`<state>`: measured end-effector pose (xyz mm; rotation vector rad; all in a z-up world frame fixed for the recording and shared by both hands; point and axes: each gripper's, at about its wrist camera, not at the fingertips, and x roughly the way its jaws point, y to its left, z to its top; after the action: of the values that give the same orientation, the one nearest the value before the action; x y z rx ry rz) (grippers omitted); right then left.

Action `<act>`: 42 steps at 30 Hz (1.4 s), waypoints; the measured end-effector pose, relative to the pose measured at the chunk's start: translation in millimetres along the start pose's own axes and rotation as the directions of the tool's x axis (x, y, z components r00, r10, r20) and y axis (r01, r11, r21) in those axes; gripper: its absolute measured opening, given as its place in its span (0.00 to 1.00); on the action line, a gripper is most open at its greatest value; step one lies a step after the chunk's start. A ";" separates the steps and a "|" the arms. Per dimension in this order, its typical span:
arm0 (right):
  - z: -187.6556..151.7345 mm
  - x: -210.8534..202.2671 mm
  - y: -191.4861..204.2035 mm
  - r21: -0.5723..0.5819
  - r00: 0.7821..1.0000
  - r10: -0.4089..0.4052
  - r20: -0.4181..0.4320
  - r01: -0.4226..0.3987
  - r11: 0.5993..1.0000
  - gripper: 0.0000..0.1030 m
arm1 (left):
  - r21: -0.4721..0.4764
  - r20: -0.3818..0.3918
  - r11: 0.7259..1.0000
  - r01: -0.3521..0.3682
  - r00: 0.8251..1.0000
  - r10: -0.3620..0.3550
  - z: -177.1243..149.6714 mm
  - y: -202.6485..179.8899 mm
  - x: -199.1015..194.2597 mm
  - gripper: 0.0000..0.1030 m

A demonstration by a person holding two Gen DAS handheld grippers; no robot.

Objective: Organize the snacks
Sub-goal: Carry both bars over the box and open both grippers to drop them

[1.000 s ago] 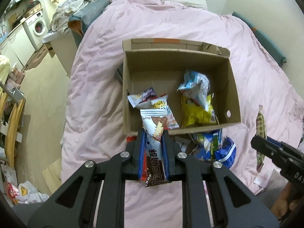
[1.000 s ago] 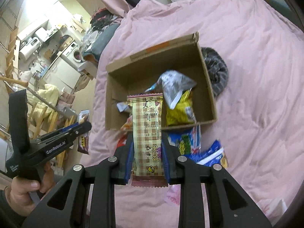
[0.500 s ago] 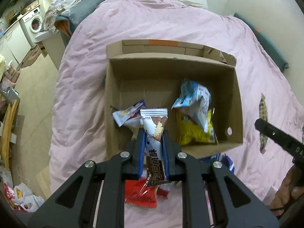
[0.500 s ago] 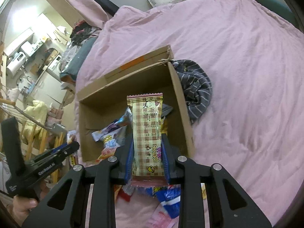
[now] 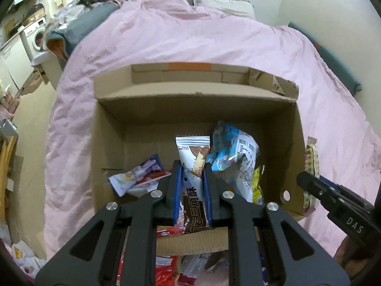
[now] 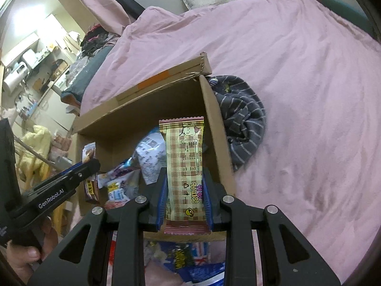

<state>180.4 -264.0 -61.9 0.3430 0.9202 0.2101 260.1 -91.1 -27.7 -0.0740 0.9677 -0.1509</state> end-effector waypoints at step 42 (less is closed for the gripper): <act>2.9 11.6 9.7 -0.024 0.999 0.033 0.010 -0.033 0.999 0.75 | 0.007 0.063 1.000 0.020 0.998 -0.021 -1.8 3.2 -3.1 0.78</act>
<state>189.3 -251.8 -65.2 0.3374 0.9020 0.2491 257.2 -87.4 -26.6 -0.0828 0.9036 -0.1695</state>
